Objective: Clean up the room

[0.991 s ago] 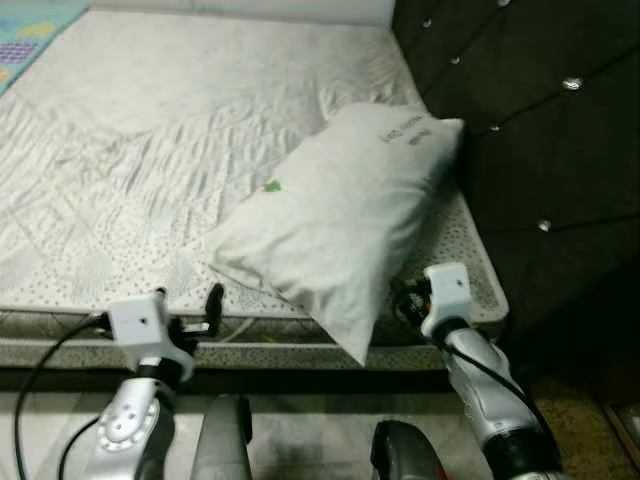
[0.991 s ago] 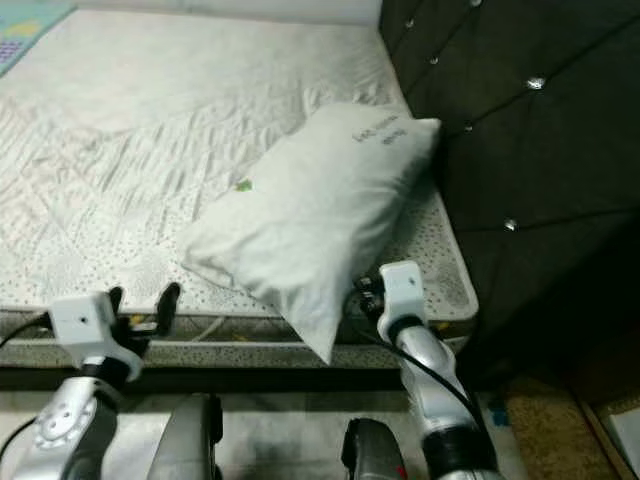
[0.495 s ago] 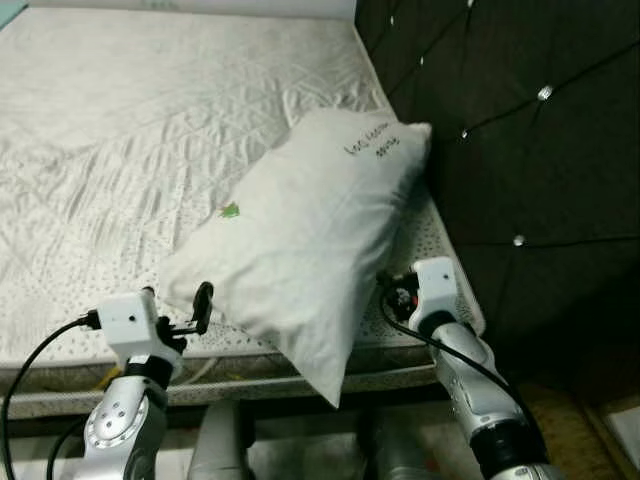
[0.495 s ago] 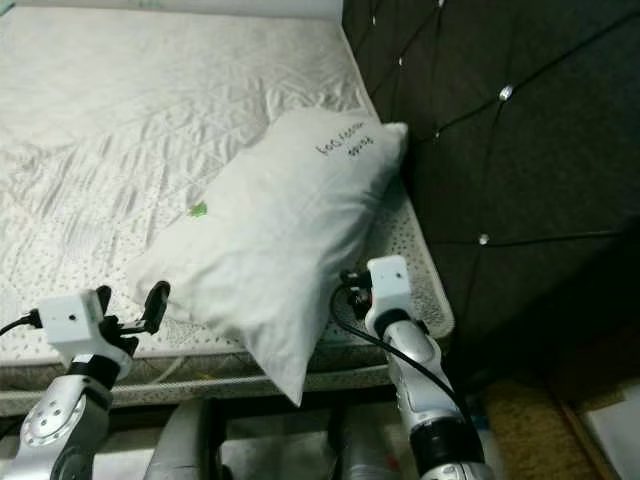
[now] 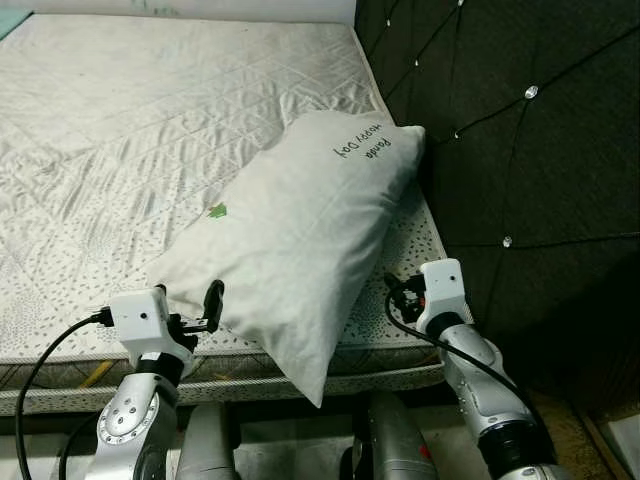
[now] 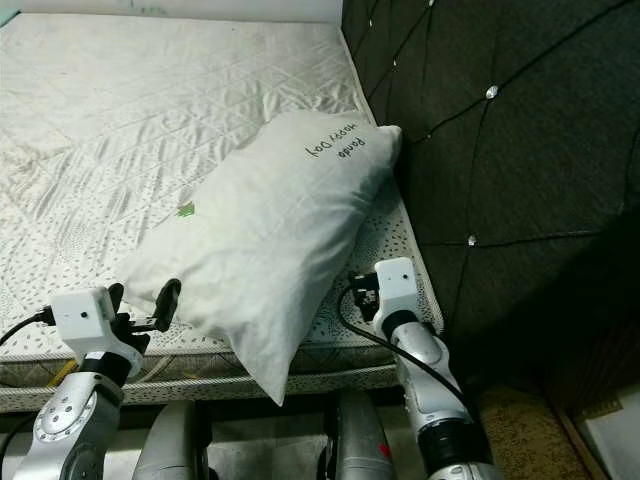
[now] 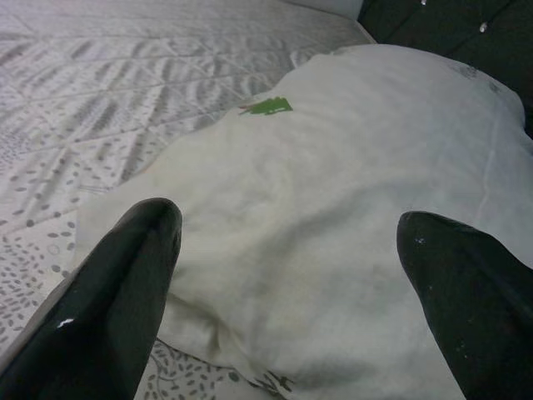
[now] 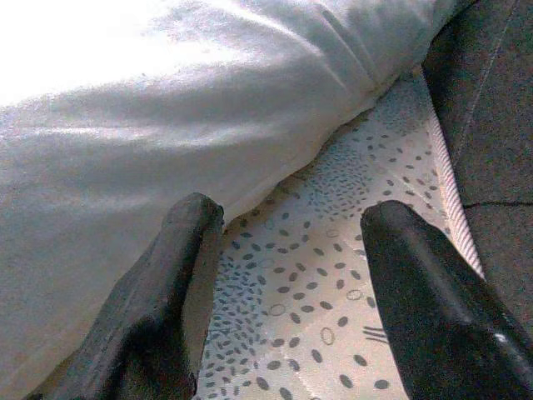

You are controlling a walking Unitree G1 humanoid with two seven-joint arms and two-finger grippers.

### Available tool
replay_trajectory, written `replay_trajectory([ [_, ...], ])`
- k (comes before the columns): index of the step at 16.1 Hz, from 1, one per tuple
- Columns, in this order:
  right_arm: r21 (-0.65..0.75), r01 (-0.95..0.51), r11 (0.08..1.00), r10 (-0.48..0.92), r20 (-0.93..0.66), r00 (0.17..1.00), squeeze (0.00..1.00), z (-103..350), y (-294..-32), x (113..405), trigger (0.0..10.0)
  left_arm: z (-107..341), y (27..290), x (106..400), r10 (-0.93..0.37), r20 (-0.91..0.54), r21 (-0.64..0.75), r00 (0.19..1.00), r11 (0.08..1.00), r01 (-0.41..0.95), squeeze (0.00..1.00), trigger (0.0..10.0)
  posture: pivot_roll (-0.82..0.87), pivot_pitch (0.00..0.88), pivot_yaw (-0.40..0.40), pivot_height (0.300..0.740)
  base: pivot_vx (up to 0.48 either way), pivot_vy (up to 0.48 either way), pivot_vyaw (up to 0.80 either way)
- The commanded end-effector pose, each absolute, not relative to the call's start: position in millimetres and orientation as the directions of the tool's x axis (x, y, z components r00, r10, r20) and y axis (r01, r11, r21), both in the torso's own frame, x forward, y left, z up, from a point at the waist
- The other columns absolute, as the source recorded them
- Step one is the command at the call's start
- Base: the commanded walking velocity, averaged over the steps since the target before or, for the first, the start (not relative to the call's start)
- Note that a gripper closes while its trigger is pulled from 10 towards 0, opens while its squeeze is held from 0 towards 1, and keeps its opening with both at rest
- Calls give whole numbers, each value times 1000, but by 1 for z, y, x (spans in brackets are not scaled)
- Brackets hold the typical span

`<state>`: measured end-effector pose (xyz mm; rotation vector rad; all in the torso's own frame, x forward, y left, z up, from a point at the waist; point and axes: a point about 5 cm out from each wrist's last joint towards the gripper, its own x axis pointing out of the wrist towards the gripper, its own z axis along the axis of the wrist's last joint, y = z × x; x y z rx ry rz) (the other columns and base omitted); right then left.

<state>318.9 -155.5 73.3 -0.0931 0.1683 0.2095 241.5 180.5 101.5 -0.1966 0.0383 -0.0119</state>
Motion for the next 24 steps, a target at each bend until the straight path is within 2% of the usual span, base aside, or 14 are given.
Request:
replay_trajectory([
  [1, -69, -213, 975, 197, -183, 963, 0, 71, -157, 319, 10000, 97, 181, 241, -9, -64, -186, 998, 982, -4, 0, 10000, 79, 151, -57, 598, 0, 0, 0],
  [3, -79, -233, 969, 216, -185, 959, 0, 71, -155, 319, 10000, 97, 181, 242, -9, -65, -184, 998, 983, -3, 0, 10000, 79, 147, -56, 598, 0, 0, 456],
  [6, -64, -227, 972, 212, -183, 960, 0, 71, -156, 319, 10000, 97, 180, 243, -9, -67, -181, 998, 984, -3, 0, 10000, 78, 147, -54, 575, 0, 0, 0],
  [13, -40, -268, 963, 257, -173, 951, 0, 71, -151, 320, 10000, 97, 180, 244, -1, -69, -173, 998, 985, -11, 0, 10000, 78, 145, -53, 575, 0, 0, 0],
  [18, -23, -283, 959, 275, -168, 947, 0, 71, -150, 320, 10000, 97, 180, 245, -3, -68, -168, 998, 986, -8, 0, 10000, 78, 145, -53, 517, 0, 0, 0],
  [23, -35, -347, 937, 339, -139, 930, 4, 78, -140, 323, 10000, 97, 179, 246, -6, -66, -167, 998, 986, -6, 0, 10000, 80, 131, -51, 517, 0, 0, 0],
  [24, 3, -344, 939, 342, -124, 931, 1000, 80, -138, 325, 10000, 97, 179, 246, -4, -65, -167, 998, 986, -7, 0, 10000, 80, 131, -51, 517, 0, 0, 0],
])
